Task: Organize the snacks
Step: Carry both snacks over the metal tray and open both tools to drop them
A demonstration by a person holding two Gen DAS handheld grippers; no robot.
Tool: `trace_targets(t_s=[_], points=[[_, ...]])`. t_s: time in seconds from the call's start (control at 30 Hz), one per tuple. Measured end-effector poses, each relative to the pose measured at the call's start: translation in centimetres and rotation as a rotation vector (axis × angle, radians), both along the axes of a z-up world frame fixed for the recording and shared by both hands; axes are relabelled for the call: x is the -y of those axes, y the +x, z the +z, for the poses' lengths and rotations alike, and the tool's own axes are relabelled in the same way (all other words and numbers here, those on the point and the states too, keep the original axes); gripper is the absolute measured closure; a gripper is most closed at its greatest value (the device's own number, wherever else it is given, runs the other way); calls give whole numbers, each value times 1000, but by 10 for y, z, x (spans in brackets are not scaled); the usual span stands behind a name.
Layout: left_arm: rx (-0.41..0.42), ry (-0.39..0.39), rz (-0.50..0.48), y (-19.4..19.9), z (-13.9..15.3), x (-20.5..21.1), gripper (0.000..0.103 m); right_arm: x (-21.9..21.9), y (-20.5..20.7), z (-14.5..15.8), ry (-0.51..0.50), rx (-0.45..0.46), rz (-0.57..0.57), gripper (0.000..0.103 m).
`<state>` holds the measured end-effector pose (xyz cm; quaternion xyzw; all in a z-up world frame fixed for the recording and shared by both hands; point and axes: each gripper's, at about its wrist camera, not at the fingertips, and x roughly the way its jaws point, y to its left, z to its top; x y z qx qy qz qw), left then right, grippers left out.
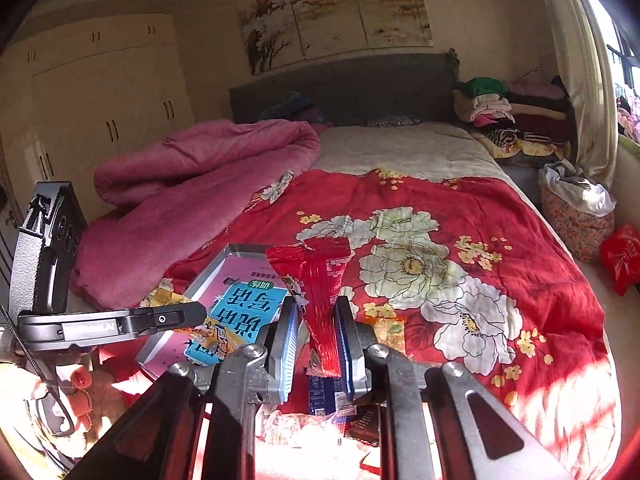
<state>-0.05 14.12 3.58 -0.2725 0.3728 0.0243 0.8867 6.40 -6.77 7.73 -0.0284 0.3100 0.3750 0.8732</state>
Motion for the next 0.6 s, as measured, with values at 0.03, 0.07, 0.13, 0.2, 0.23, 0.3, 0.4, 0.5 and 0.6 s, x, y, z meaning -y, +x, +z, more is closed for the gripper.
trace_targets(t_s=[0.03,0.07,0.13,0.2,0.23,0.3,0.4,0.5,0.6], points=[[-5,-3,11,-3,-2,-5,84,-5,-3,-1,-1,-4,13,84],[-8,-9,21,-6,-4,-10,84,-10,-6,-2,-2,-10,25,84],[-17,-19,38,-11,-8,-18,84,-18,-12,-5,-10,-16,51,84],[-30,-26,55,-14,-14,-25,84,-27,-17,-9,-22,-20,76,84],[-33,-28,60,-16,-16,-28,84,-31,-19,-11,-28,-21,87,84],[-39,-26,73,-18,-19,-33,84,-38,-23,-15,-38,-25,104,84],[-44,-10,86,-22,-22,-38,84,-47,-26,-24,-52,-42,125,84],[-54,-16,96,-25,-27,-43,84,-55,-28,-33,-77,-54,143,84],[-72,-29,105,-26,-36,-48,84,-62,-30,-45,-109,-74,160,84]])
